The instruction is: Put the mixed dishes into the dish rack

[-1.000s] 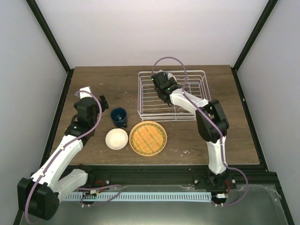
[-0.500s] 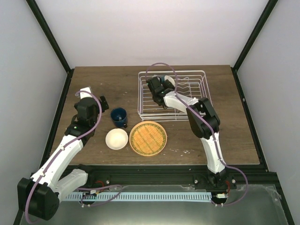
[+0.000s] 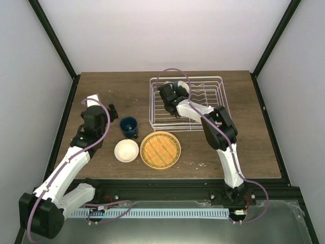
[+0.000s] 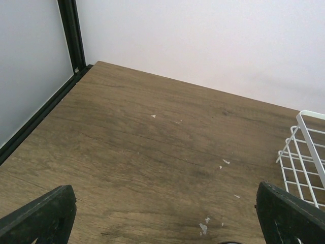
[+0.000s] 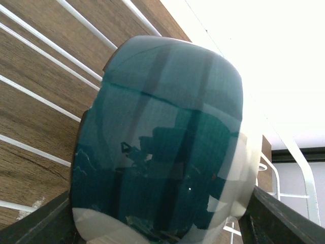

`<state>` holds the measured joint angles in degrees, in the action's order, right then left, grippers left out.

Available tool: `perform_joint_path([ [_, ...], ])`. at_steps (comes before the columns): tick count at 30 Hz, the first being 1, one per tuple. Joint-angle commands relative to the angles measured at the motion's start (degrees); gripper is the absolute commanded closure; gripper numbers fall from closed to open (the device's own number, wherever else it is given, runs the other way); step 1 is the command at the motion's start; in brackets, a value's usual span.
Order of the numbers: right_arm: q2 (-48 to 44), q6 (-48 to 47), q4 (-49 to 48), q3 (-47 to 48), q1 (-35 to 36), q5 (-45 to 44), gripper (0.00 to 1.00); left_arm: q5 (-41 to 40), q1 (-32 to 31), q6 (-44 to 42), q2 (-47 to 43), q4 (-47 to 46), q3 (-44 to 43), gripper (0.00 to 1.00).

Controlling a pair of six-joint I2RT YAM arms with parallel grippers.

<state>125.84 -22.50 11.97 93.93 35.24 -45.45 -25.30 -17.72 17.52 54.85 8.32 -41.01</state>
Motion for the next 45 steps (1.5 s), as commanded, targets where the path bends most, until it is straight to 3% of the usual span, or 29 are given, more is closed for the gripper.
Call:
perform_joint_path([
  [1, 0.24, -0.1, -3.13, 2.91, 0.08, -2.07, 0.23, 0.38, 0.05, 0.06, -0.23, 0.08, 0.23, 0.02],
  [10, -0.44, 3.71, 2.3, 3.08, 0.43, 2.82, 0.0, 0.77, 0.05, -0.11, -0.03, 0.49, -0.23, 0.02],
  [18, -2.24, 7.0, 7.21, 3.24, 1.48, 9.31, 0.0, 1.2, 0.05, -0.2, 0.24, 1.73, -1.08, 0.02],
  [31, -8.53, 10.63, 13.18, 0.56, 4.29, 12.73, 0.0, 2.37, -0.03, -0.29, 0.17, 3.71, -1.63, 0.02],
  [39, -17.0, 21.54, 18.46, -2.23, 4.35, 17.31, 0.0, 2.68, -1.86, 2.24, 2.89, 11.98, -3.19, 0.03],
  [45, -26.89, 31.62, 17.82, -11.66, 4.39, 24.23, 0.0, 1.56, -1.96, 5.44, 4.92, 18.26, -2.01, 0.05],
])
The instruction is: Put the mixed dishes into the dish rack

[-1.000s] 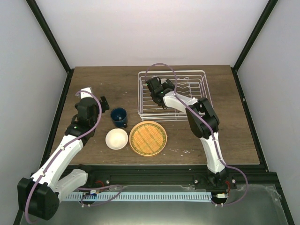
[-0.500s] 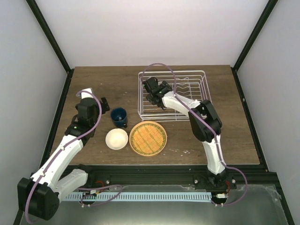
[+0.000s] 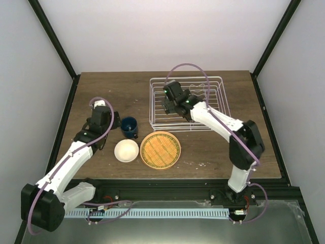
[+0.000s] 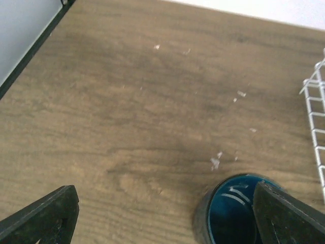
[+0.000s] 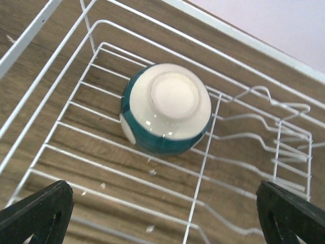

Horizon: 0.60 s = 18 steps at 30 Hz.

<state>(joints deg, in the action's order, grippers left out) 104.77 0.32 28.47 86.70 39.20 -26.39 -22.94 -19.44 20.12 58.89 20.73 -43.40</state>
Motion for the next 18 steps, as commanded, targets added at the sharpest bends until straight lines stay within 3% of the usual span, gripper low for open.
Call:
perform_joint_path([
  [1, -7.21, 10.35, 1.31, -5.72, 0.39, 5.54, 0.0, -0.64, -0.29, 3.46, 1.09, 6.61, 0.6, 0.05],
  [11, -11.1, 16.35, 3.97, -7.0, 0.35, 6.12, 0.0, 0.03, -1.01, 10.38, 4.13, 18.04, 2.08, 0.09],
  [18, -12.09, 17.66, 3.37, -9.27, 0.35, 7.15, 0.0, 2.84, -3.3, 14.92, -0.61, 26.03, 2.82, 0.14],
])
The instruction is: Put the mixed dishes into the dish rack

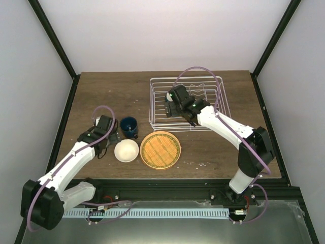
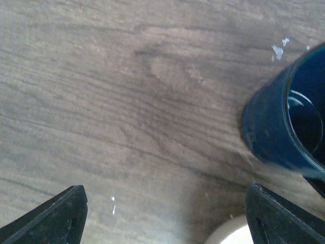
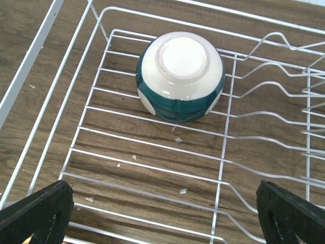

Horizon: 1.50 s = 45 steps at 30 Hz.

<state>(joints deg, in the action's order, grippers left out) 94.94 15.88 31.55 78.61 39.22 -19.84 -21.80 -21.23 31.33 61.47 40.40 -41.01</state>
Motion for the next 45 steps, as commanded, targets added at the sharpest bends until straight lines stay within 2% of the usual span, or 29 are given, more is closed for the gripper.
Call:
perform_joint_path([
  [1, -2.4, 2.06, 0.25, -1.52, 0.31, 0.68, 0.0, 1.69, -2.34, 4.23, -3.87, 7.28, 0.16, 0.14],
  [7, -3.65, 2.26, 0.03, -2.83, 0.33, 0.34, 0.0, 3.21, -8.88, 9.74, -3.7, 11.03, -0.89, 0.15],
  [14, -4.4, 2.55, 0.24, -3.26, 0.33, 0.42, 0.0, 0.65, -16.91, 17.55, 3.67, 12.48, -0.75, 0.15],
  [22, -4.58, 2.62, 0.16, -4.6, 0.24, -0.12, 0.0, 1.89, -18.03, 20.28, 2.23, 8.39, 4.38, 0.16],
  [24, -4.5, 2.75, 0.06, -4.81, 0.25, 0.15, 0.0, 2.98, -17.97, 20.71, 2.05, 6.4, 6.55, 0.19],
  [30, -4.99, 3.1, 0.15, -5.85, 0.24, 0.59, 0.0, 7.46, -18.24, 22.61, 1.0, 0.34, 12.72, 0.34],
  [32, -5.11, 3.08, 0.29, -5.92, 0.24, 0.48, 0.0, 7.31, -18.27, 22.23, -0.04, 0.0, 12.87, 0.42],
  [37, -5.2, 3.09, 0.28, -5.75, 0.24, 0.68, 0.0, 7.28, -18.24, 21.01, -1.65, 0.2, 12.04, 0.78],
  [39, -5.13, 3.04, 0.32, -5.76, 0.24, 0.7, 0.0, 7.91, -18.26, 20.72, -1.79, -0.2, 12.02, 0.88],
  [45, -4.6, 2.71, 0.44, -5.57, 0.24, 0.66, 0.0, 10.86, -18.3, 19.87, -4.18, -0.64, 12.1, 0.97],
])
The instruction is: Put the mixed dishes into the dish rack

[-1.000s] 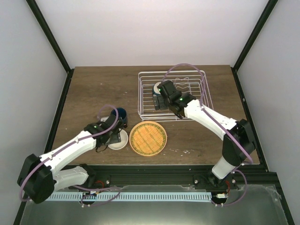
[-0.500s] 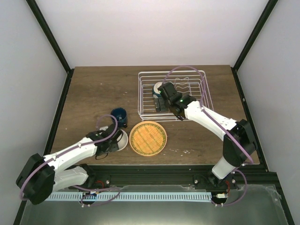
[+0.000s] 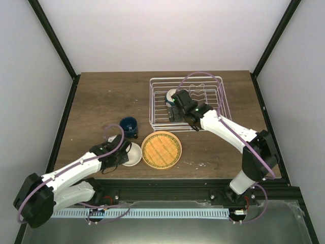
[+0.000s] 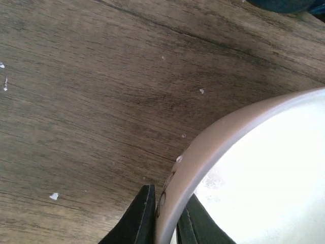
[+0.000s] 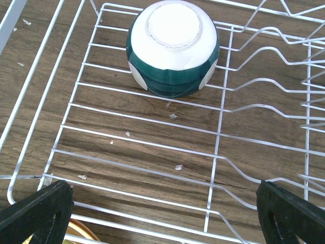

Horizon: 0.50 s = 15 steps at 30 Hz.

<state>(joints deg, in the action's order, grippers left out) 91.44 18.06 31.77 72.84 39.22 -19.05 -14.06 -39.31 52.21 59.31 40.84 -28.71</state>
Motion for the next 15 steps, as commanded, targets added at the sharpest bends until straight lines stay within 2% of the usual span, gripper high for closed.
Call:
perform_joint_path([
  [1, -1.04, 0.5, 0.22, 0.13, 0.24, 0.01, 0.0, 3.8, -0.24, -1.33, -2.99, -0.89, -0.18, 0.99],
  [6, -1.42, -0.23, -1.24, -0.78, 0.24, 2.3, 0.0, 6.86, -0.18, -1.93, -12.47, -0.32, 0.86, 1.0],
  [10, -3.51, -1.02, -6.13, -3.29, 0.12, 9.32, 0.0, 6.72, -0.24, -1.42, -19.94, 1.67, -0.12, 1.0],
  [15, -6.68, -0.86, -12.24, -6.78, -0.81, 20.87, 0.0, 7.03, -0.19, -4.88, -20.91, 0.54, -5.22, 1.0],
])
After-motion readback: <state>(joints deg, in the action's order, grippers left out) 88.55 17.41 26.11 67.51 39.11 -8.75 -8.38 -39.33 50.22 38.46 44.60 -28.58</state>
